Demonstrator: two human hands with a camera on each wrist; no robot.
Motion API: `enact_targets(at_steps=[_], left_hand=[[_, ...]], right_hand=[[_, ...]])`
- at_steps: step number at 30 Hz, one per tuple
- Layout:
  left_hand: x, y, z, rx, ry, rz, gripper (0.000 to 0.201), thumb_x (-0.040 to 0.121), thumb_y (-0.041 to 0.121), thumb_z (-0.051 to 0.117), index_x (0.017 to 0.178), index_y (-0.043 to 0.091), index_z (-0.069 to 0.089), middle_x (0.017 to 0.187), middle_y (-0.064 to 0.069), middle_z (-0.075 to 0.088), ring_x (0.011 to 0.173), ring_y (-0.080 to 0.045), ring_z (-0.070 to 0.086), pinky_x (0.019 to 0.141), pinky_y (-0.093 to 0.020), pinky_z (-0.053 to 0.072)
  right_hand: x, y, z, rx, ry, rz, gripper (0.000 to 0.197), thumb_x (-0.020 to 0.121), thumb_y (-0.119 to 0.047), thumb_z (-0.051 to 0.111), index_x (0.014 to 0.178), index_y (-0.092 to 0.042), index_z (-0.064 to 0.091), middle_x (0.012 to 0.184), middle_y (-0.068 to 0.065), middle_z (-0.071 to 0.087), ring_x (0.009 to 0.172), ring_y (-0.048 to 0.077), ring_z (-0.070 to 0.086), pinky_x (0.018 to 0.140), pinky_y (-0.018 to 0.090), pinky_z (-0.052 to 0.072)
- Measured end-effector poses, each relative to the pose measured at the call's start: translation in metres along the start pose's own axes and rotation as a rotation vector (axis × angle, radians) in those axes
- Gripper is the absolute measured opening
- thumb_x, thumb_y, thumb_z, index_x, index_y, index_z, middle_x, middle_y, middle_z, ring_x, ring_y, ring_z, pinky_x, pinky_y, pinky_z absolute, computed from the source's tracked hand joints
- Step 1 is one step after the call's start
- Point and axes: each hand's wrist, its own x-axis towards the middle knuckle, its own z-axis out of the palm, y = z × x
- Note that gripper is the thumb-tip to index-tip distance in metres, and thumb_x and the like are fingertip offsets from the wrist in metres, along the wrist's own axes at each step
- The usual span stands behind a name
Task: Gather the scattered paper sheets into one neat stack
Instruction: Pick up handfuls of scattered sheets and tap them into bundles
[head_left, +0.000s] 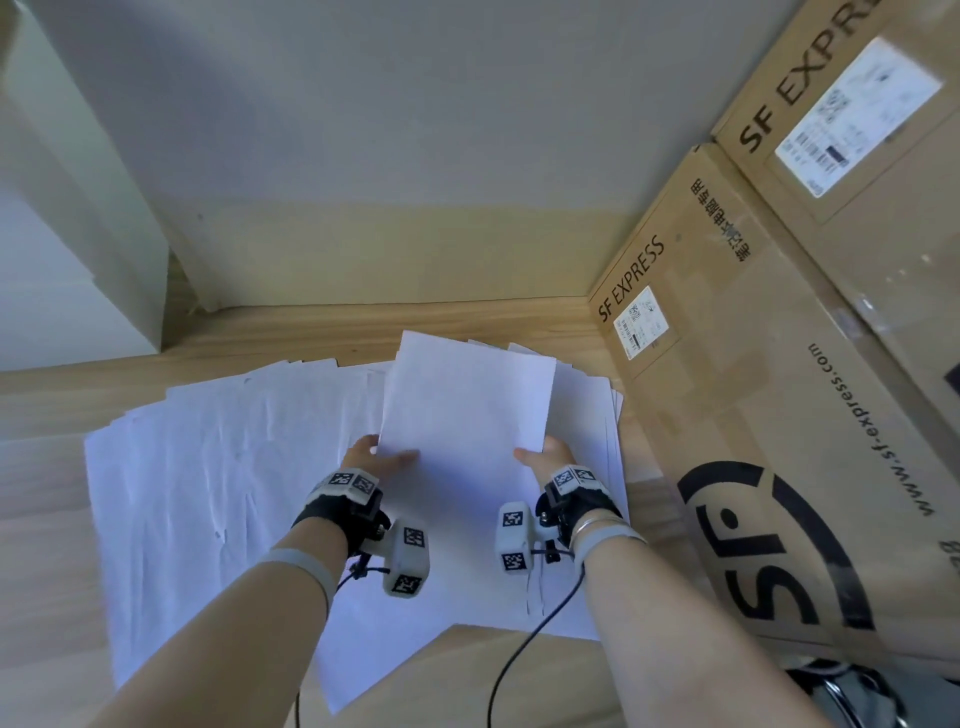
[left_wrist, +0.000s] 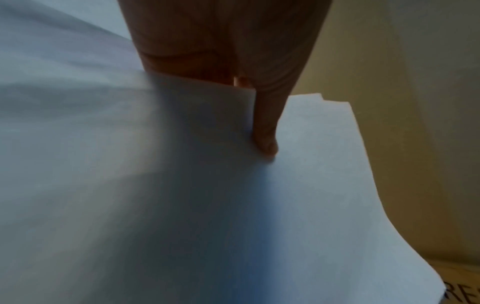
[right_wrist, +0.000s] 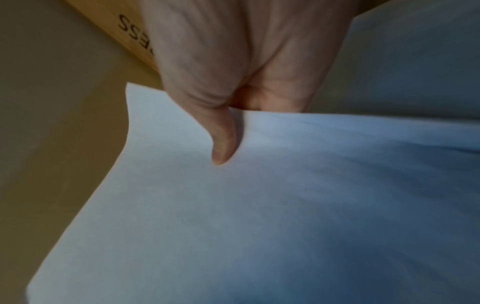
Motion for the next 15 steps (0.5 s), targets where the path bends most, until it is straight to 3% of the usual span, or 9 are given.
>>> enact_targets(at_steps=[3,6,8,10,12,15], left_hand=[[0.002,-0.004,-0.006,0.044,0.031,0.007,0.045,0.085,0.01,0.063,0.129,0.003,0.054,0.128,-0.019,0.06,0.117,-0.036,0.057,0.098,-0.038,0.046],[0.003,-0.008,-0.016,0.067,0.158,0.024,0.042,0.087,0.006,0.056,0.129,0.008,0.054,0.125,-0.021,0.061,0.114,-0.038,0.057,0.094,-0.039,0.045],[0.002,-0.012,-0.023,0.069,0.207,0.025,0.041,0.087,0.006,0.054,0.129,0.01,0.054,0.125,-0.02,0.062,0.114,-0.038,0.057,0.093,-0.04,0.045],[0.001,-0.018,-0.031,0.078,0.235,0.017,0.042,0.088,0.007,0.053,0.13,0.01,0.053,0.125,-0.02,0.061,0.114,-0.038,0.057,0.094,-0.04,0.045],[0.001,-0.023,-0.037,0.084,0.247,0.004,0.041,0.089,0.007,0.052,0.13,0.009,0.052,0.125,-0.021,0.061,0.114,-0.038,0.056,0.094,-0.039,0.044],[0.0,-0.03,-0.041,0.078,0.24,-0.004,0.041,0.089,0.006,0.051,0.13,0.008,0.052,0.124,-0.022,0.061,0.112,-0.039,0.057,0.091,-0.039,0.045]], right_hand=[[0.004,-0.003,-0.002,-0.022,-0.009,0.007,0.038,0.094,-0.022,0.05,0.129,-0.005,0.05,0.133,0.014,0.054,0.121,0.031,0.052,0.095,0.032,0.041],[0.012,0.012,-0.012,-0.222,0.25,0.159,0.052,0.088,-0.029,0.056,0.136,-0.02,0.039,0.146,0.008,0.033,0.131,0.033,0.035,0.108,0.041,0.035],[0.013,0.025,-0.02,-0.283,0.363,0.291,0.074,0.08,-0.032,0.066,0.142,-0.028,0.026,0.153,0.006,0.015,0.139,0.034,0.02,0.112,0.052,0.026],[0.013,0.035,-0.023,-0.276,0.341,0.393,0.101,0.072,-0.036,0.075,0.147,-0.035,0.007,0.157,0.007,0.001,0.143,0.036,0.012,0.113,0.058,0.022],[0.012,0.038,-0.022,-0.304,0.279,0.471,0.123,0.067,-0.042,0.078,0.146,-0.035,-0.015,0.157,0.012,-0.002,0.144,0.038,0.012,0.113,0.058,0.021],[0.016,0.042,-0.018,-0.35,0.25,0.467,0.128,0.067,-0.039,0.08,0.145,-0.029,-0.022,0.157,0.016,0.007,0.142,0.037,0.022,0.112,0.054,0.027]])
